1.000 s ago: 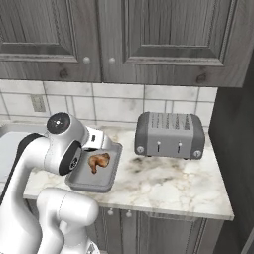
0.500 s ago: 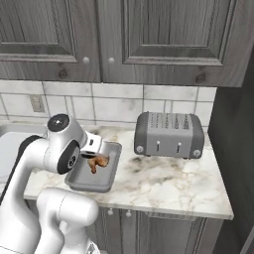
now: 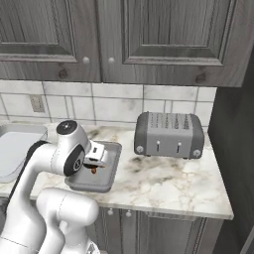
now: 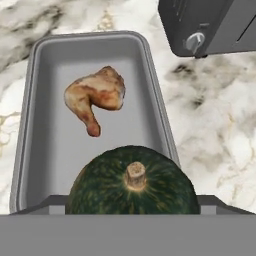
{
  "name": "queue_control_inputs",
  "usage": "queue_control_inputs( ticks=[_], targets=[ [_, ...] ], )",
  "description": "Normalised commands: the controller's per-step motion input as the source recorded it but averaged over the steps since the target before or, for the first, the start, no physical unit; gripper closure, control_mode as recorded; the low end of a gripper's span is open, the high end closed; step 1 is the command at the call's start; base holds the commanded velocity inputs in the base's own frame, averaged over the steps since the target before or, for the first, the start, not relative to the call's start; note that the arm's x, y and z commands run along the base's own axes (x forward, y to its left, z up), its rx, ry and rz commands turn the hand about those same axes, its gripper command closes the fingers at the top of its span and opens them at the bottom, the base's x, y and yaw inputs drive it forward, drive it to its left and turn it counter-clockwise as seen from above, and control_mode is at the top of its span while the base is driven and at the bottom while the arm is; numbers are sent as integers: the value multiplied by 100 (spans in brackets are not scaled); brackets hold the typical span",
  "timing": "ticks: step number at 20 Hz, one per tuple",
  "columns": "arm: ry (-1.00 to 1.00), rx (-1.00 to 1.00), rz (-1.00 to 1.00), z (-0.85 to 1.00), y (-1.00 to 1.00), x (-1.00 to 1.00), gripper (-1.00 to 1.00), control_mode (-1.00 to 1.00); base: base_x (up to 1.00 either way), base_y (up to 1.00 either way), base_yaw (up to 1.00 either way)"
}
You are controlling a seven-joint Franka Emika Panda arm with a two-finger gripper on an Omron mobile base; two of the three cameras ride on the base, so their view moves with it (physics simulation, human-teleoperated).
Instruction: Place one squash and one chicken drumstick in each tupperware on the nearby counter, to pack two identical lunches.
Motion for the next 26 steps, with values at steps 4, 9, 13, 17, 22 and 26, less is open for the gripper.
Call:
queue_control_inputs(
  ticks=[4, 9, 13, 17, 22, 26],
  targets=[
    [4, 0, 0, -57, 0, 5, 100, -100, 0, 0, 0],
    [2, 0, 0, -56, 0, 17, 100, -100, 0, 0, 0],
    [0, 0, 0, -59, 0, 24, 100, -100, 0, 0, 0],
    [0, 0, 0, -59, 12, 24, 100, -100, 0, 0, 0],
    [0, 0, 0, -78, 17, 14, 100, -100, 0, 0, 0],
    [0, 0, 0, -81, 6, 3, 100, -100, 0, 0, 0]
  ],
)
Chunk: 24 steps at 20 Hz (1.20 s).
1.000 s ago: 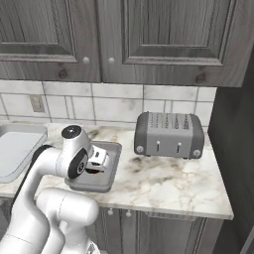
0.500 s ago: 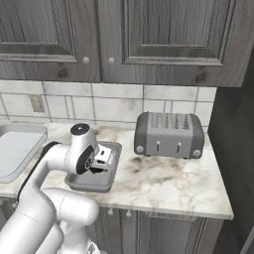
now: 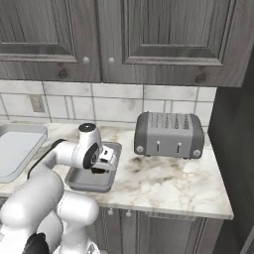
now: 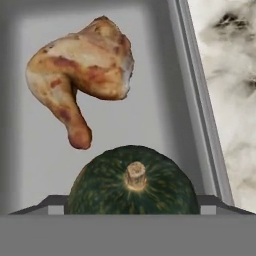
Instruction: Place one squash and one chicken drumstick in each tupperware on the nearby counter, to pack two identical lunches.
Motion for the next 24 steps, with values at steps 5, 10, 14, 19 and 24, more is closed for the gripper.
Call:
queue_control_inputs(
  ticks=[5, 10, 14, 19, 24],
  targets=[
    [0, 0, 0, -74, 1, 6, 100, -100, 0, 0, 0],
    [0, 0, 0, -64, 10, 2, 100, -100, 0, 0, 0],
    [-3, 0, 0, -31, 13, 0, 100, -100, 0, 0, 0],
    [-9, 0, -3, 3, 0, -22, -100, -100, 0, 0, 0],
    [-15, 0, -3, 11, 0, -38, -100, -100, 0, 0, 0]
  ],
)
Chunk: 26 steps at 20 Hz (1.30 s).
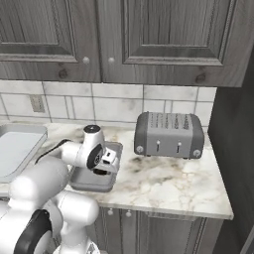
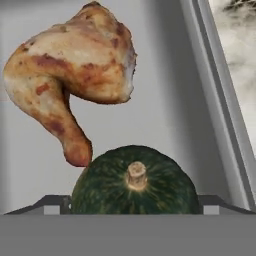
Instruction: Place one squash and one chicken drumstick in each tupperware on the nearby counter, to pack two identical lunches.
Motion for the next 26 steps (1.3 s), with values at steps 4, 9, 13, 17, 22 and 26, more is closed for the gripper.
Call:
queue_control_inputs(
  ticks=[4, 9, 13, 17, 22, 26],
  targets=[
    [-14, 0, -4, 16, 0, -34, -100, -100, 0, 0, 0],
    [-15, 0, -3, 28, 0, -9, -100, -100, 0, 0, 0],
    [-14, 0, -3, 29, 0, -53, -100, -100, 0, 0, 0],
    [-24, 0, -1, 32, -6, -95, -100, -100, 0, 0, 0],
    [-34, 0, 0, 70, -1, -85, -100, -100, 0, 0, 0],
    [-30, -1, 0, 83, 0, -59, -100, -100, 0, 0, 0]
  ],
)
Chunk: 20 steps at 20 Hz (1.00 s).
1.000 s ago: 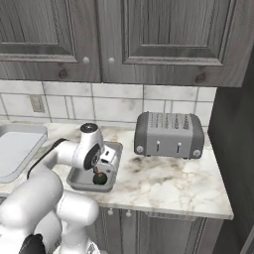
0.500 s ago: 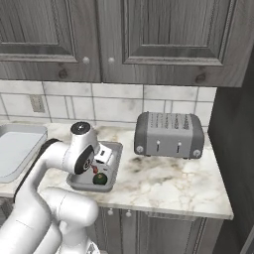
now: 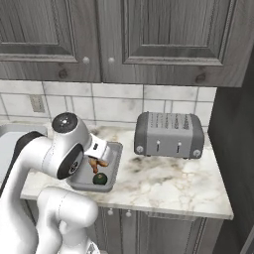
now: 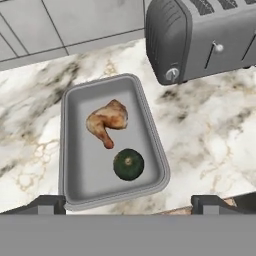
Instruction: Place one squash and one chicken drumstick in each tupperware on the nearby counter, to pack two identical lunches.
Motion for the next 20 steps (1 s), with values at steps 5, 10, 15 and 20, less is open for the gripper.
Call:
queue_control_inputs(
  ticks=[5, 10, 15, 20],
  targets=[
    [-21, -7, 0, 14, 11, -40, -100, -100, 0, 0, 0],
    [-18, -11, 0, -38, 24, -19, -100, -100, 0, 0, 0],
    [-25, -9, 0, -39, 20, -33, -100, -100, 0, 0, 0],
    [-17, -8, 0, -62, 20, -16, -100, -100, 0, 0, 0]
  ],
)
